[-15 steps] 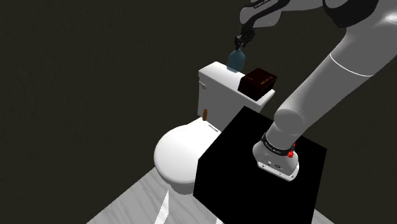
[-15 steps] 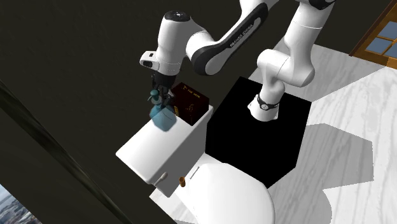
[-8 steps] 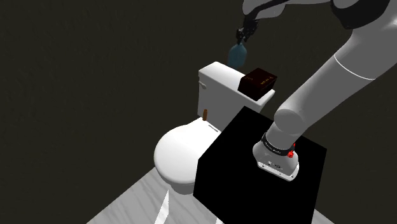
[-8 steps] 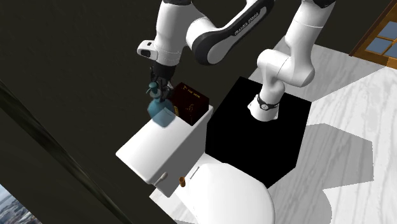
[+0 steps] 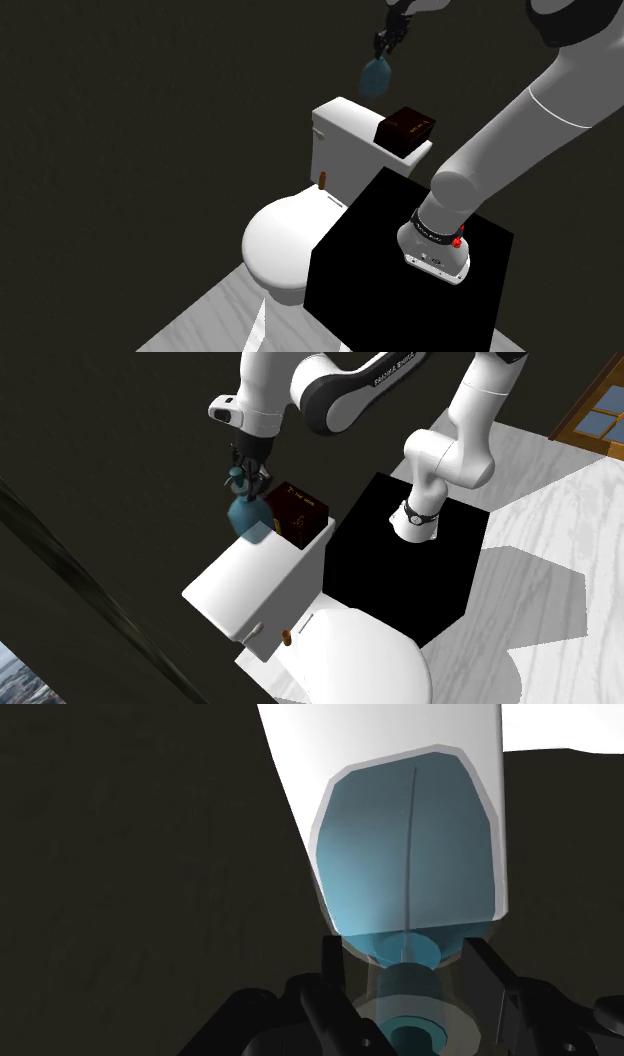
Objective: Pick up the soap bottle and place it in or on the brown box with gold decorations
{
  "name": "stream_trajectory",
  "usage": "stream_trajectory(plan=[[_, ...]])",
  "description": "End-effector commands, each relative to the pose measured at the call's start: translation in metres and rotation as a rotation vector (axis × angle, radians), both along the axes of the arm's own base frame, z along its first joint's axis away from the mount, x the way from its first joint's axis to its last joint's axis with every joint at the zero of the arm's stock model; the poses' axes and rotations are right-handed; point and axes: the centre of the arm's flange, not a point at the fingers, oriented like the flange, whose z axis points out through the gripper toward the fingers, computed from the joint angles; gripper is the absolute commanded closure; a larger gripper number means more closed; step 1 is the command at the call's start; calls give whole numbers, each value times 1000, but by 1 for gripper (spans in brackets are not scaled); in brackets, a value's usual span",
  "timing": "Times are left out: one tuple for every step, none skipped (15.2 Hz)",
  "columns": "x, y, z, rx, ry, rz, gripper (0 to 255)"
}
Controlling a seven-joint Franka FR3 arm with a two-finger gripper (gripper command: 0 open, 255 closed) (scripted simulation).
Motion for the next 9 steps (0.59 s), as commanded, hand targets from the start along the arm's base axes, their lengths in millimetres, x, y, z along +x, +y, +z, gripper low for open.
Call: stream_trajectory(plan=[[0, 0, 11, 0, 0, 0, 255], [0, 0, 17, 0, 0, 0, 255], [0, 0, 19, 0, 0, 0, 255], [-13, 0, 23, 0, 0, 0, 255], [-25, 0, 26, 0, 0, 0, 255], [-38, 0, 30, 0, 0, 0, 255], [-51, -1, 33, 0, 0, 0, 255], [-63, -1, 37, 0, 0, 0, 255], [-76, -1, 41, 0, 0, 0, 255]])
